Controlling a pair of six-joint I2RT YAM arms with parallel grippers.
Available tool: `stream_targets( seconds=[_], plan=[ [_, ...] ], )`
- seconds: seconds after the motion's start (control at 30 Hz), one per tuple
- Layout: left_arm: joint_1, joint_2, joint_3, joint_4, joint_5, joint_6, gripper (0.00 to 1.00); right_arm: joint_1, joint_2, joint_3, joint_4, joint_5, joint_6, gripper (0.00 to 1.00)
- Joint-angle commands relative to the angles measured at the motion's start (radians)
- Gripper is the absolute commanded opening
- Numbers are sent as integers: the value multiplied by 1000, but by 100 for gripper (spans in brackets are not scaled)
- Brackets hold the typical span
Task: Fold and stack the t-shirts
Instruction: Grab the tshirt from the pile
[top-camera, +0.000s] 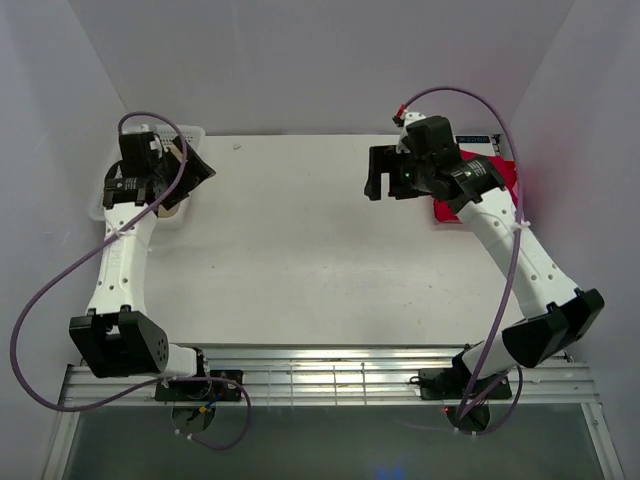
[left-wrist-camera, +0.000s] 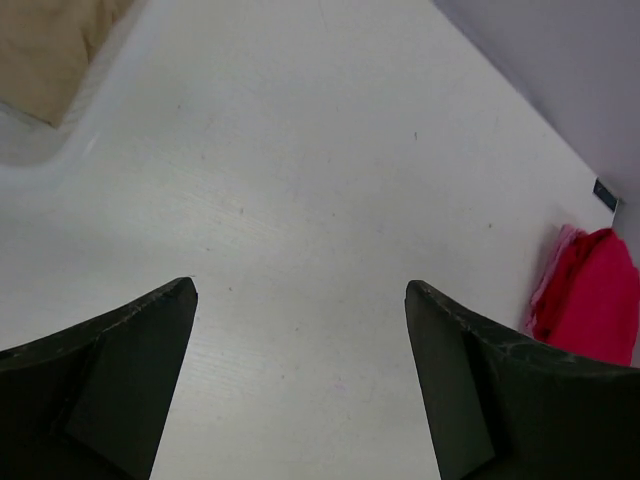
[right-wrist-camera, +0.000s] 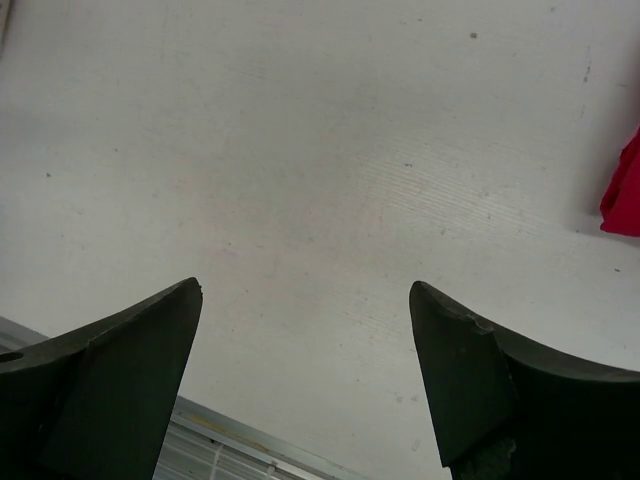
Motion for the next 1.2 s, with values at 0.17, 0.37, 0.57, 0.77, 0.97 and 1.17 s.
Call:
stream_targets(
  seconds=[0.17, 0.37, 0.57, 0.77, 0.97, 1.17],
  plan=[
    [115, 6, -77, 307, -199, -127, 92, 73, 13, -38, 70, 4, 1, 90],
    [115, 323, 146, 269, -407, -43, 90, 73, -114, -273, 216, -33, 38, 90],
    [117, 555, 352, 229, -561, 26, 84, 72, -93, -329, 210, -34, 40, 91],
    [138, 710, 454, 215, -644, 77, 83, 72, -30, -327, 211, -94, 43, 91],
    [180, 831, 428, 215, -575, 66, 82, 72, 34, -303, 194, -114, 40, 91],
    [195, 870, 355, 264, -517, 57, 82, 72, 86, -237, 173, -134, 40, 91]
  ],
)
